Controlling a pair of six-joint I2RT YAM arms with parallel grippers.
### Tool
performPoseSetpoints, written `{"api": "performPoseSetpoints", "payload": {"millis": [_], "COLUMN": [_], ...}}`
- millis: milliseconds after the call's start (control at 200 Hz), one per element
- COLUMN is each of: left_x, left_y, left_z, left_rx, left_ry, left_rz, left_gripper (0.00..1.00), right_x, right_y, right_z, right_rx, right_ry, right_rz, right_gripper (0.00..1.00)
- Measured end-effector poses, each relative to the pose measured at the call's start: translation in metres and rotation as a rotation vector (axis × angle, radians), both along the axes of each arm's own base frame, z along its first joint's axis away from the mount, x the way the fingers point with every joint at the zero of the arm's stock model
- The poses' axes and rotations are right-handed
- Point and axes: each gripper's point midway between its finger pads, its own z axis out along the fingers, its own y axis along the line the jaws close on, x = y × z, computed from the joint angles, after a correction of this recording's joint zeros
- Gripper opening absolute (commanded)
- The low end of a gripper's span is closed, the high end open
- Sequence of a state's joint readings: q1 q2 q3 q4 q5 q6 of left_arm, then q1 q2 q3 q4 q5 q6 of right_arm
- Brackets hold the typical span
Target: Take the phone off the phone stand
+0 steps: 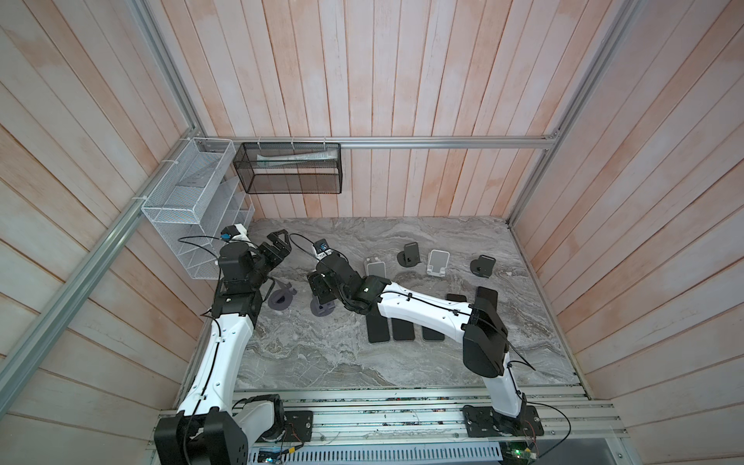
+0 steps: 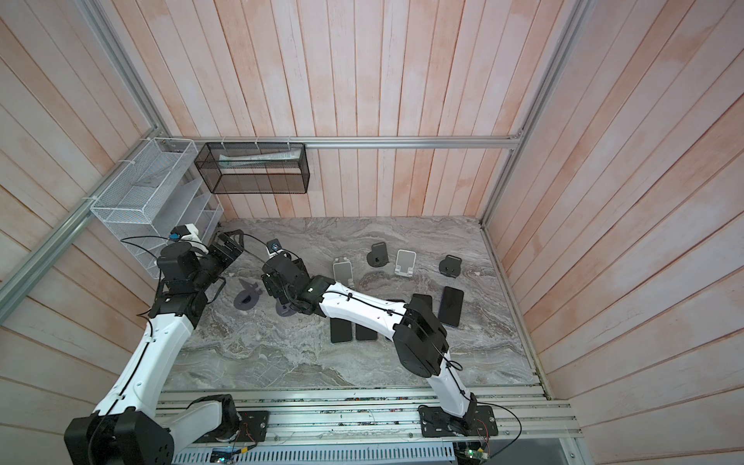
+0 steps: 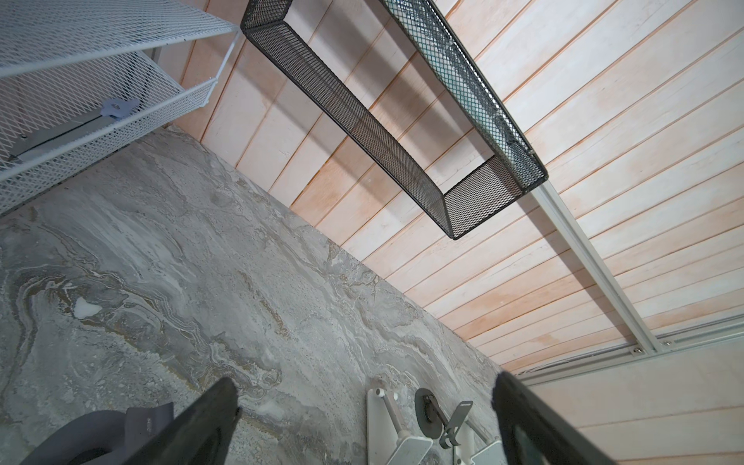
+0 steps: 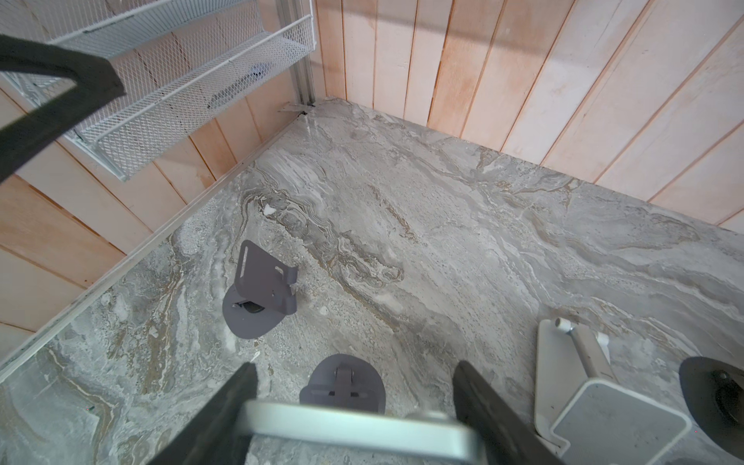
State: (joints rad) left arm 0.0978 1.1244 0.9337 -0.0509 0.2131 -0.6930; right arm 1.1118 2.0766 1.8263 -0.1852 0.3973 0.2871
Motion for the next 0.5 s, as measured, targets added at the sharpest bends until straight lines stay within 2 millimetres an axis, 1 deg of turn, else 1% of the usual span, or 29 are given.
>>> {"api": "performPoseSetpoints", "payload": {"millis": [155, 345, 415, 500], "left_x": [0.0, -0.001, 0.0, 0.0], "left_y": [-0.002, -0.012, -0.016, -0.02], "left_z": [0.002, 0.007, 0.007, 0.008], "left_rx": [-0.003, -0.015, -0.022, -0.032], "left_ry": [-0.008, -0.027, -0.031, -0.033], "left_rz": [-0.014, -0.07, -0.095, -0.118], "left_gripper": [1.0, 1.0, 1.0, 1.0], "right_x": [-0.007, -0.013, -0.016, -0.02], "right_y": [-0.012, -0.036, -0.046, -0.054], "right_z": [-0.003, 0.0, -0.003, -0.012], "right_rx": [-0.011, 0.005, 0.012, 0.016], "right_ry": [0.013, 0.058, 0.083, 0.121], "right_rz": [-0.007, -0.081, -0.107, -0.136], "right_gripper": [0.66, 0.65, 0.64, 0.64]}}
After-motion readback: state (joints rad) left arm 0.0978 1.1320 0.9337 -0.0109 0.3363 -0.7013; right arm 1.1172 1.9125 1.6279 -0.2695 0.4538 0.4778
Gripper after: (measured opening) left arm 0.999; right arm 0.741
